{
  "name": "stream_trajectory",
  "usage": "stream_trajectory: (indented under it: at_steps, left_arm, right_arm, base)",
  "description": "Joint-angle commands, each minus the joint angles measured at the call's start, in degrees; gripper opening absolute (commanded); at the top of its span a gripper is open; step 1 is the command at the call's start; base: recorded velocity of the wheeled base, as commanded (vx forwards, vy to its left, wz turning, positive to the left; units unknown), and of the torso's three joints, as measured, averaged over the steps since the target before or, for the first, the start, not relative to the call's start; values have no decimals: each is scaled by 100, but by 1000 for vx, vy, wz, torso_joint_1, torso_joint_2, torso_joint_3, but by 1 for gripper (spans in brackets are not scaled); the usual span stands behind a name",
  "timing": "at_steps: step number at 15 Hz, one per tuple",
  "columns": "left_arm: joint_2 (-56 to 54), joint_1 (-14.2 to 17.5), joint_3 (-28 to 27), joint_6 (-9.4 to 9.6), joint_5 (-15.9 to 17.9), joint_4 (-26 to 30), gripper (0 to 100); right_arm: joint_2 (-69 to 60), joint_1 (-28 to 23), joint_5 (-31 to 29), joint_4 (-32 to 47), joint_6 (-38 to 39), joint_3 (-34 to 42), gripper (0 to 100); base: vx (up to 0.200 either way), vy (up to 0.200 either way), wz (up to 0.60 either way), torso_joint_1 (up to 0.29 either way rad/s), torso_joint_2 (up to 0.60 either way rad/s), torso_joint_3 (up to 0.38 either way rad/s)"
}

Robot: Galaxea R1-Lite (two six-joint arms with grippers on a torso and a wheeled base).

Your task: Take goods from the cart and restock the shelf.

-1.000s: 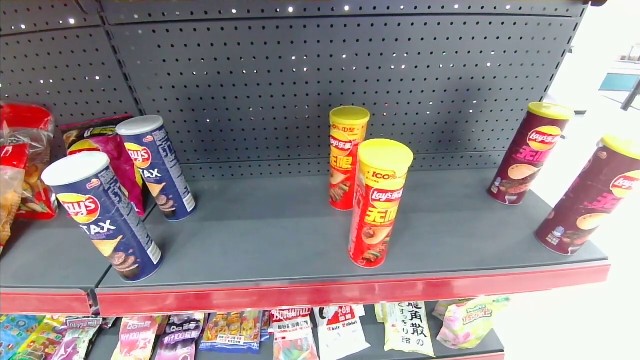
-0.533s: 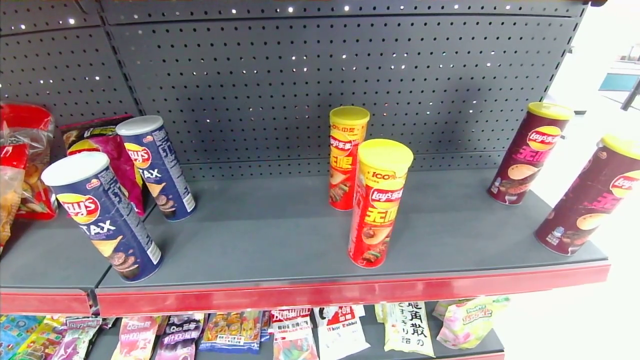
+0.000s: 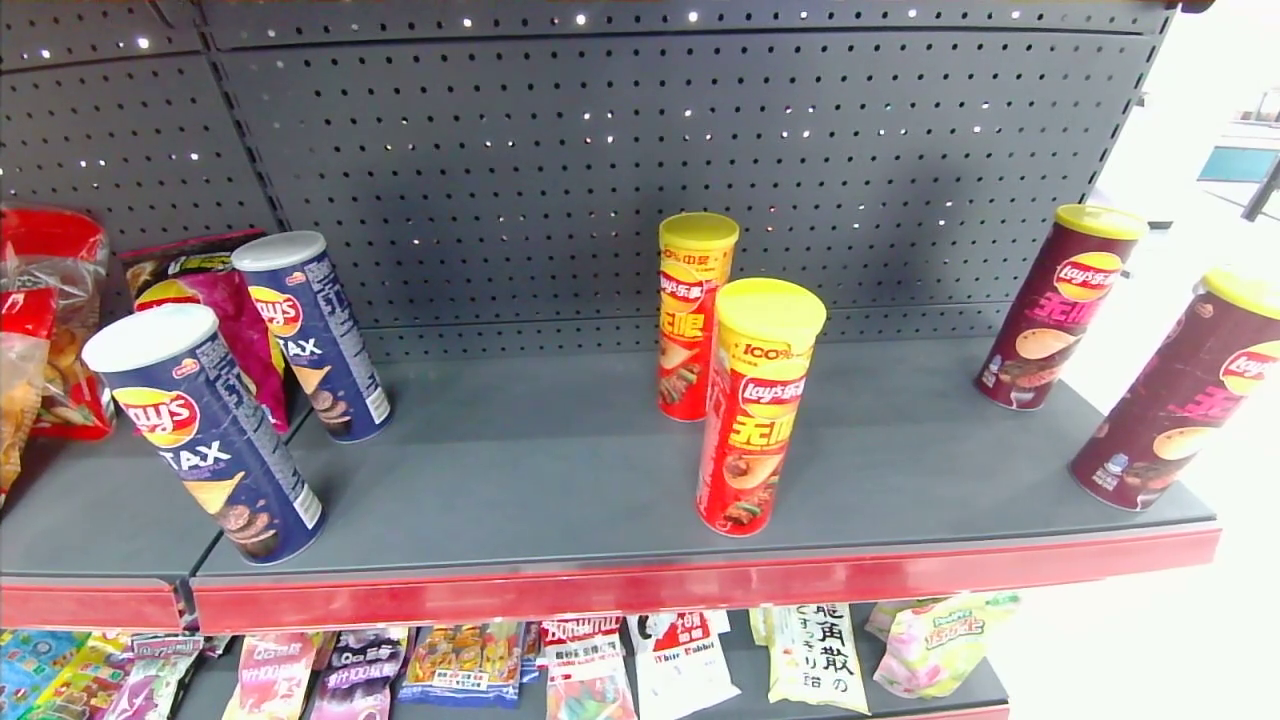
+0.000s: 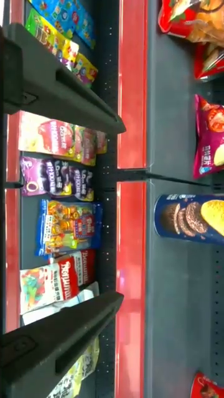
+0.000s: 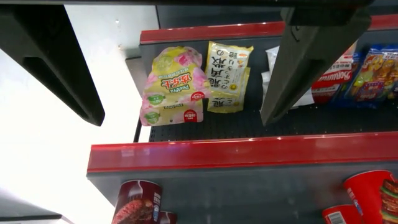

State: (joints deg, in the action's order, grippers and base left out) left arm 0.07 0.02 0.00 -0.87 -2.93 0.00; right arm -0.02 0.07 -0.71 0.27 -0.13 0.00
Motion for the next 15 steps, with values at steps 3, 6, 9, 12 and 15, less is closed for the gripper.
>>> stream_trajectory:
  at_steps: [3,6,9,12,15]
  left_arm:
    - [-7,-2,0,7,3,-9,100]
    - [-7,-2,0,7,3,0,100]
    - [-7,-2,0,-1,3,0,100]
    - [-7,-2,0,-1,-6,0,100]
    - [-7,6,0,-1,3,0,100]
  right_arm:
    - [2,1,0,0,5,0,100]
    - [2,1,0,0,5,0,100]
    - [2,1,44,0,-74,0,100]
    - [301,45,466,-167,-180,-589,100]
    - [3457,371,835,-326,347,-3129,100]
  base:
    - [0,0,0,0,0,0]
    - [0,0,0,0,0,0]
    - [0,0,0,0,0,0]
    - [0,0,0,0,0,0]
    - [0,0,0,0,0,0]
